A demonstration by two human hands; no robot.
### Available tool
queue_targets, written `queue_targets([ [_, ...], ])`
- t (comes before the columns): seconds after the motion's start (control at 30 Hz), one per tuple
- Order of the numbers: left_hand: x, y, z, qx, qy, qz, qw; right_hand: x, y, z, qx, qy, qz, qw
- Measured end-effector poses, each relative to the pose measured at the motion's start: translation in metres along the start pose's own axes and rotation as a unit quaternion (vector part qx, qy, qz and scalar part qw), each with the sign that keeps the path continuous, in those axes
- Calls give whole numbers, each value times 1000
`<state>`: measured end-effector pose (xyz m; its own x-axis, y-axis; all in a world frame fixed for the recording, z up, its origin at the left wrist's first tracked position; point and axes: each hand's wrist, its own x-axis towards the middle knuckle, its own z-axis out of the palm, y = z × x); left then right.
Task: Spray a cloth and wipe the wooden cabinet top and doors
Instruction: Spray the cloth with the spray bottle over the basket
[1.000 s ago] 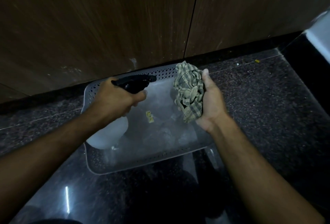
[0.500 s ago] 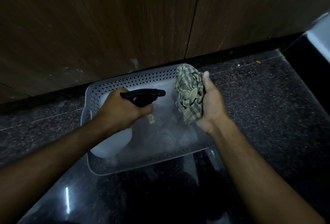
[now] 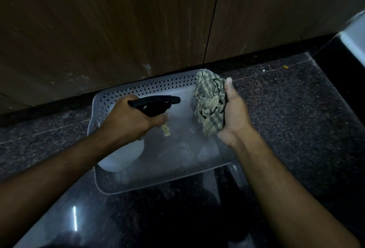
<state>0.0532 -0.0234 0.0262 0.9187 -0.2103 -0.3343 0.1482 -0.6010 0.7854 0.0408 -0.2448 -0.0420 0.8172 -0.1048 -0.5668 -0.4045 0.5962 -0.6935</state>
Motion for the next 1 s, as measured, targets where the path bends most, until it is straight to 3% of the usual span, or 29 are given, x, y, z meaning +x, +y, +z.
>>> queue_targets([
  [0.33, 9, 1, -2, -23, 63, 19, 998, 1, 3, 0, 1, -3, 4, 1000],
  [0.6, 8, -12, -1, 15, 5, 14, 1000, 0, 0, -1, -1, -2, 2, 1000],
  [0.9, 1, -12, 7, -78, 89, 98, 988, -3, -1, 4, -10, -27, -2, 1000],
  [1.0, 0, -14, 11, -128, 80, 124, 981, -6, 2, 8, -15, -26, 5, 1000],
])
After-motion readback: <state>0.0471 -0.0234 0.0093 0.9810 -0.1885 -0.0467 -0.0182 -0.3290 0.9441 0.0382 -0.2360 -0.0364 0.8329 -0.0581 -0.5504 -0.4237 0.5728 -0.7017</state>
